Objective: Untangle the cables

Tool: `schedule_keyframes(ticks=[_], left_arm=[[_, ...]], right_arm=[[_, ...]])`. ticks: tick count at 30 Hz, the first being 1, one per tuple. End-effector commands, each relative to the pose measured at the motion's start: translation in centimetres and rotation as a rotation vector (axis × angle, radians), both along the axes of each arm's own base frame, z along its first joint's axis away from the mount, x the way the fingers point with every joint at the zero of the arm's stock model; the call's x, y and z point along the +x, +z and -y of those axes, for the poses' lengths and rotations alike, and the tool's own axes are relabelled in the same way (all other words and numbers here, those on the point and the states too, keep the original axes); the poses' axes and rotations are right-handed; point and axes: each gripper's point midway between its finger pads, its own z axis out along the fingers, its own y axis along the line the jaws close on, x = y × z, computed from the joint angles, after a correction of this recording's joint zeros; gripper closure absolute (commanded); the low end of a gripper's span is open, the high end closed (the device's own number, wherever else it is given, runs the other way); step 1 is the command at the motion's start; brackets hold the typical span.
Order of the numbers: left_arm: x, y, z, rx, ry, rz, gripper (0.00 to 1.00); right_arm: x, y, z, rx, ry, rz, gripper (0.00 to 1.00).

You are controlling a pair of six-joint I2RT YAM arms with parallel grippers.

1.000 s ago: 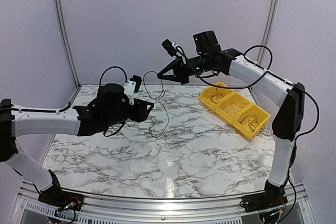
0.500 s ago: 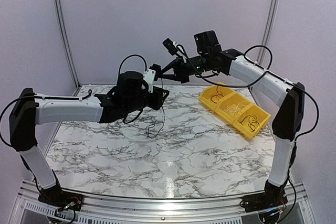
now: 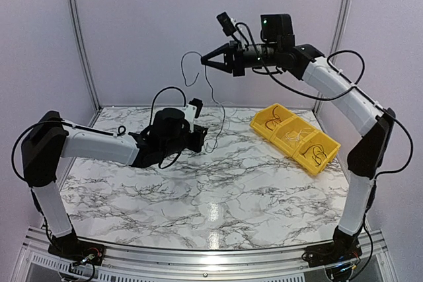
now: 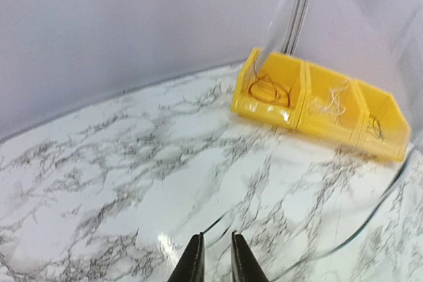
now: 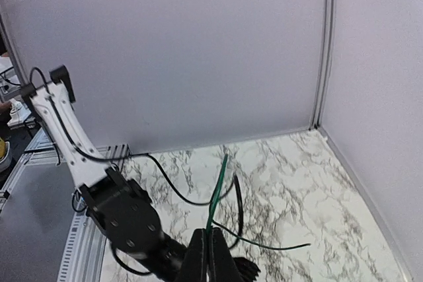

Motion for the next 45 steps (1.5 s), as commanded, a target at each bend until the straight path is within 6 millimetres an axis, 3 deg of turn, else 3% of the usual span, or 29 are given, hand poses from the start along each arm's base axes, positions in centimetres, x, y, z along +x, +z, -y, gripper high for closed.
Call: schedule_keyframes(ticks=[1, 6, 9, 13, 19, 24, 36, 45], left_arm=[[-1.1, -6.2, -1.2, 0.111, 0.003, -0.108, 0.83], [-1.6, -7.7, -1.9, 0.126, 0.014, -0.138, 0.85], [-2.2, -7.9, -2.7, 0.117, 0.028, -0.157, 0.86], [-3.6, -6.9, -5.1, 0.083, 0.075, -0.169, 0.73], [-5.5, -4.7, -10.4, 0.058, 0.211, -0.17, 0.54], [-6.3, -3.4, -13.4, 0.073, 0.296, -0.165, 0.47], [-6.5, 5.2, -8.2, 0.066, 0.118, 0.025, 0.42], [-7.5, 7.2, -8.5, 0.068, 0.079, 0.053, 0.36]], right_arm=[[-5.7, 11.8, 2.2, 0.225, 0.092, 0.17, 1.0], [-6.5, 15.0, 3.2, 0.301, 0.115, 0.199, 1.0], [-6.4, 15.0, 3.2, 0.301, 0.113, 0.202, 1.0], [-5.5, 12.3, 2.6, 0.248, 0.106, 0.177, 1.0], [-3.8, 7.2, 1.5, 0.158, 0.101, 0.138, 1.0], [-3.0, 3.6, 0.6, 0.118, 0.107, 0.079, 1.0], [-1.1, -3.4, -1.3, 0.024, 0.07, -0.011, 1.0], [0.1, -6.5, -1.8, -0.03, 0.021, -0.052, 1.0]])
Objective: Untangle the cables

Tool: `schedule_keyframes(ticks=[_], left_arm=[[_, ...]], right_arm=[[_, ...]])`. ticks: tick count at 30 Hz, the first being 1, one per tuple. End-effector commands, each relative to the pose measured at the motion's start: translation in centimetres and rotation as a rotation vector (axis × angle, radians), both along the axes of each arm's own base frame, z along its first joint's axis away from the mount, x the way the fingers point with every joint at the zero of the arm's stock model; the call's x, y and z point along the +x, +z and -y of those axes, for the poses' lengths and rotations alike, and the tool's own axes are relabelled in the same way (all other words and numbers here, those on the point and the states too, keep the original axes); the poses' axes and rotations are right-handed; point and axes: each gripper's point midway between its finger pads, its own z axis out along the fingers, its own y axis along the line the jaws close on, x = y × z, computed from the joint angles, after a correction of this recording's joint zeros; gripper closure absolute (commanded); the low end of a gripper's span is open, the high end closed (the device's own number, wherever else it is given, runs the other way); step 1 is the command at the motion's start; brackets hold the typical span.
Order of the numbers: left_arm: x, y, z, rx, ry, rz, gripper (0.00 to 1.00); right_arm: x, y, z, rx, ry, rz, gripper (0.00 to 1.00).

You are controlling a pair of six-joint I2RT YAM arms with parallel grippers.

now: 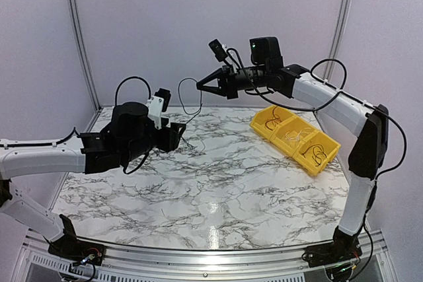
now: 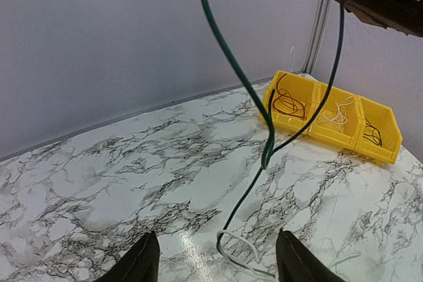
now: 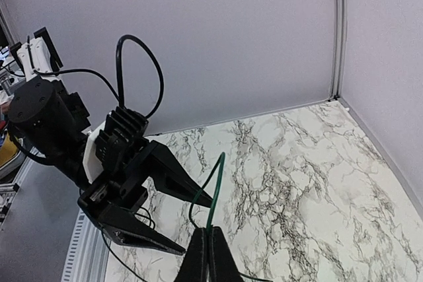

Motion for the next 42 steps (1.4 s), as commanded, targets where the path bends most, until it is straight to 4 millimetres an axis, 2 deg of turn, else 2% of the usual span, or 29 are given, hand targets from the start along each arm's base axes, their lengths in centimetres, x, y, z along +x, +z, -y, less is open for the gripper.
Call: schedule_keyframes(ticks=[1, 3, 5, 7, 9, 11, 14, 16, 19, 22, 24, 28, 31, 36, 38, 40, 42], left_arm=[[-0.8, 1.6, -0.3, 0.014, -0.036, 0.02, 0.35], [-1.3, 1.8, -1.1, 0.017, -0.03, 0.014, 0.33], [-1.4, 0.2, -2.9, 0.093, 0.031, -0.025, 0.33], [-1.8, -3.0, -6.1, 0.225, 0.13, -0.087, 0.33], [-2.8, -7.0, -9.2, 0.333, 0.208, -0.152, 0.32], [-3.7, -9.7, -12.1, 0.421, 0.297, -0.215, 0.32], [-5.0, -11.7, -17.7, 0.54, 0.539, -0.269, 0.29], [-5.4, -11.8, -19.5, 0.581, 0.628, -0.268, 0.25], [-5.4, -12.3, -19.9, 0.588, 0.668, -0.288, 0.22], [-5.7, -14.6, -20.4, 0.622, 0.685, -0.362, 0.2], [-6.1, -16.1, -21.1, 0.65, 0.72, -0.407, 0.2], [-7.0, -18.9, -22.0, 0.677, 0.76, -0.491, 0.17], [-6.9, -19.7, -21.8, 0.687, 0.771, -0.507, 0.16], [-6.3, -19.8, -21.3, 0.681, 0.762, -0.487, 0.15], [-6.3, -20.3, -20.8, 0.668, 0.734, -0.505, 0.13], [-6.7, -20.9, -19.3, 0.618, 0.652, -0.557, 0.12], [-6.8, -19.8, -17.6, 0.545, 0.578, -0.532, 0.12]], right_arm=[[0.8, -1.6, -0.7, -0.032, -0.039, 0.022, 1.0], [1.6, -3.2, -0.6, -0.071, -0.08, 0.022, 1.0], [2.1, -3.5, -0.4, -0.077, -0.092, 0.032, 1.0], [2.2, -3.3, -0.4, -0.068, -0.096, 0.041, 1.0], [1.9, -2.7, -0.5, -0.049, -0.079, 0.041, 1.0], [1.5, -2.3, -0.7, -0.035, -0.059, 0.034, 1.0], [1.3, -2.0, -0.7, -0.029, -0.055, 0.029, 1.0], [1.3, -2.2, -0.7, -0.034, -0.054, 0.023, 1.0], [1.2, -2.6, -0.5, -0.04, -0.05, 0.009, 1.0], [0.9, -2.1, -0.4, -0.025, -0.042, 0.001, 1.0], [0.4, -0.8, -0.2, 0.002, -0.027, 0.009, 1.0], [-1.4, 3.2, 0.5, 0.067, 0.016, 0.068, 1.0], [-2.4, 5.2, 1.1, 0.091, 0.028, 0.103, 1.0], [-3.4, 8.1, 2.2, 0.106, 0.003, 0.197, 1.0], [-2.9, 9.7, 2.6, 0.108, -0.043, 0.25, 1.0], [-0.9, 10.8, 3.0, 0.104, -0.161, 0.243, 1.0], [0.7, 10.4, 3.0, 0.081, -0.199, 0.201, 1.0]])
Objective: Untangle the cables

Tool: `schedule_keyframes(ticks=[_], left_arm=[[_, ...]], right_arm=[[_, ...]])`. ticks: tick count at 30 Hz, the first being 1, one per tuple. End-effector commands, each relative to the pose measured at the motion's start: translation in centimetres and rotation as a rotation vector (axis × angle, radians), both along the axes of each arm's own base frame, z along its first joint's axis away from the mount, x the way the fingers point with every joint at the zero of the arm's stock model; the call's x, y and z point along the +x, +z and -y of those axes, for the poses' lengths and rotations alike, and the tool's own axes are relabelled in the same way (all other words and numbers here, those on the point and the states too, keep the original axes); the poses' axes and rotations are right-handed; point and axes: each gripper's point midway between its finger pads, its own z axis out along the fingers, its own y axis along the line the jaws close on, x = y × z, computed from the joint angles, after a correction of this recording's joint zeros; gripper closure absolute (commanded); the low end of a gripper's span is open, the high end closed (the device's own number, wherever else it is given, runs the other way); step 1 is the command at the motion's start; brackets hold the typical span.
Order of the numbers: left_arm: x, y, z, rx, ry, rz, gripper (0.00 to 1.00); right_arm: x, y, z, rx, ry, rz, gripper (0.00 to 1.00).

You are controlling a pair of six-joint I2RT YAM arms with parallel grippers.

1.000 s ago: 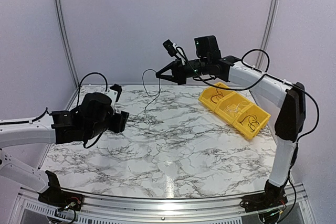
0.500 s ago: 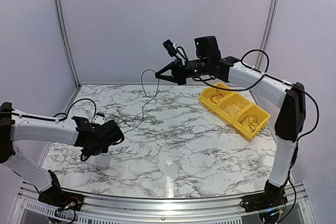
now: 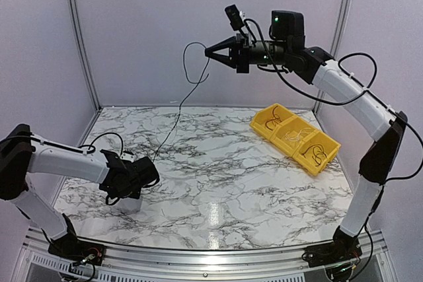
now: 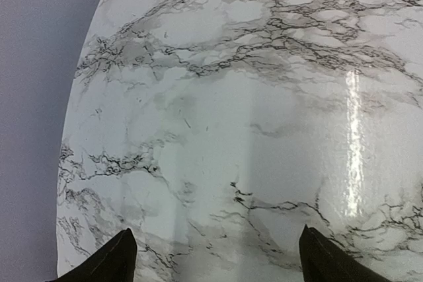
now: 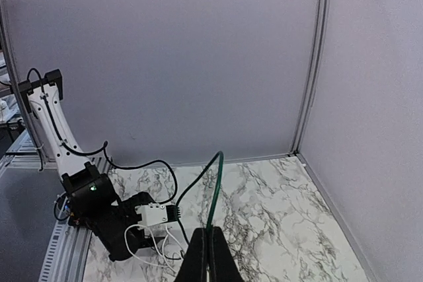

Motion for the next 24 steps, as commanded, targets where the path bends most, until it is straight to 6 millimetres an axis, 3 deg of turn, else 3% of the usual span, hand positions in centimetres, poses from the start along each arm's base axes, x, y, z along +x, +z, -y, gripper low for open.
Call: schedule_keyframes(ticks=[1, 5, 8, 10, 13, 17, 21, 24], left_arm=[[-0.2, 1.1, 4.1, -0.194, -0.169, 0.019, 0.11], [-1.5, 2.8, 6.8, -0.438, -0.359, 0.084, 0.11], [-2.7, 6.3, 9.1, -0.633, -0.505, 0.132, 0.11], [-3.5, 8.2, 9.7, -0.721, -0.559, 0.144, 0.12], [-3.1, 11.8, 8.7, -0.757, -0.526, 0.228, 0.14], [-1.3, 16.8, 9.1, -0.814, -0.515, 0.405, 0.17], [0.6, 20.1, 14.1, -0.885, -0.666, 0.504, 0.25], [2.0, 19.8, 17.6, -0.825, -0.778, 0.507, 0.28]], right_arm=[[3.0, 1.3, 1.0, -0.021, -0.144, -0.023, 1.0], [5.2, -2.7, 1.2, -0.081, -0.142, -0.073, 1.0], [5.2, -5.1, 1.0, -0.114, -0.126, -0.052, 1.0], [5.5, -7.7, 1.2, -0.153, -0.135, -0.057, 1.0], [4.8, -11.6, 1.1, -0.19, -0.099, -0.17, 1.0], [2.7, -12.9, -0.2, -0.174, -0.027, -0.257, 1.0], [2.0, -12.2, -1.5, -0.166, -0.018, -0.252, 1.0], [1.2, -12.1, -2.6, -0.17, 0.025, -0.27, 1.0]])
